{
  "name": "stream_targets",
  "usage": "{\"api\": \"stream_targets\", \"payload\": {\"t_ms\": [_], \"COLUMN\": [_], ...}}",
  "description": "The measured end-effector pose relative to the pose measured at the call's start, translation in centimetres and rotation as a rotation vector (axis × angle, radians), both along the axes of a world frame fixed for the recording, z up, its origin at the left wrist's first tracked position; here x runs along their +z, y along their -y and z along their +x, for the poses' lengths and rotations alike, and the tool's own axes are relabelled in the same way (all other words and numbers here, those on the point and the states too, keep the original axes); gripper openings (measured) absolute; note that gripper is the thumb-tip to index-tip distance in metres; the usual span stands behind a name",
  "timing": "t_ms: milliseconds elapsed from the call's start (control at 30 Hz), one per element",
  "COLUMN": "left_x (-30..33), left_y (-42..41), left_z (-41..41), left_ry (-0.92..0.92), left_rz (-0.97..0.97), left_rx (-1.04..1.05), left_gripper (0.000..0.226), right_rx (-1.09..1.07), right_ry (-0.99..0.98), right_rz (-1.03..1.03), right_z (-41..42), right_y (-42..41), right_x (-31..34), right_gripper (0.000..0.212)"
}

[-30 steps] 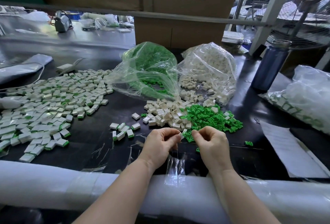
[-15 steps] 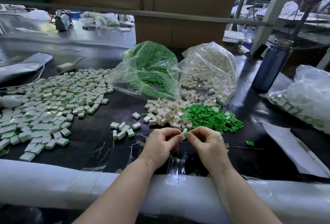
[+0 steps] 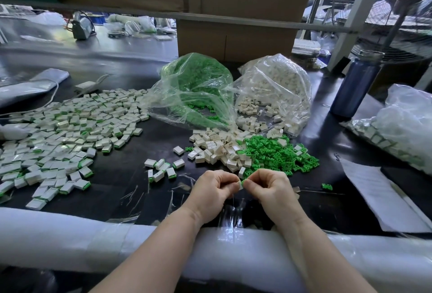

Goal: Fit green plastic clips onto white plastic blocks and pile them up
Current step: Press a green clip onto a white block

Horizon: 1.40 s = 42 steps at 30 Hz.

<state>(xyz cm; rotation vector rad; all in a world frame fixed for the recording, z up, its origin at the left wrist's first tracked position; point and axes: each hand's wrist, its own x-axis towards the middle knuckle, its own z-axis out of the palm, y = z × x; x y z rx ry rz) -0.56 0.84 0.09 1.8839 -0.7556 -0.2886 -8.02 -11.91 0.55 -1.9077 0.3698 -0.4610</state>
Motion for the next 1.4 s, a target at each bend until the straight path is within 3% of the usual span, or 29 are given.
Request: {"api": "stream_targets", "payload": {"t_ms": [700,1033,1200,1400], "left_x": [0.54,0.30,0.10,0.02], "left_y": [0.00,-0.06,0.12,0.27], "left_z": [-0.53,-0.41,-0.37,-0.53], "left_ry": [0.254,0.251,0.102,0.058], "left_rz": [0.137,0.113,-0.037,-0.059], "left_rx": [-0.068,-0.082,0.035,0.016], "left_gripper": [0.013,0.011,0.013,0.018], "right_rx": [0.064,0.090,-0.016,-0.063], "right_ry": [-0.081,-0.072,0.008,0.032], "right_rz": [-0.039,-0.040,0.036,0.121], "right_z": [-0.23,-0.36,-0.06,0.02], "right_y": [0.32,0.41,-0.21,-0.11], "right_x": [0.16,0.27,0.08,-0.01], "right_gripper": [0.018,0.021,0.017,0.015]}}
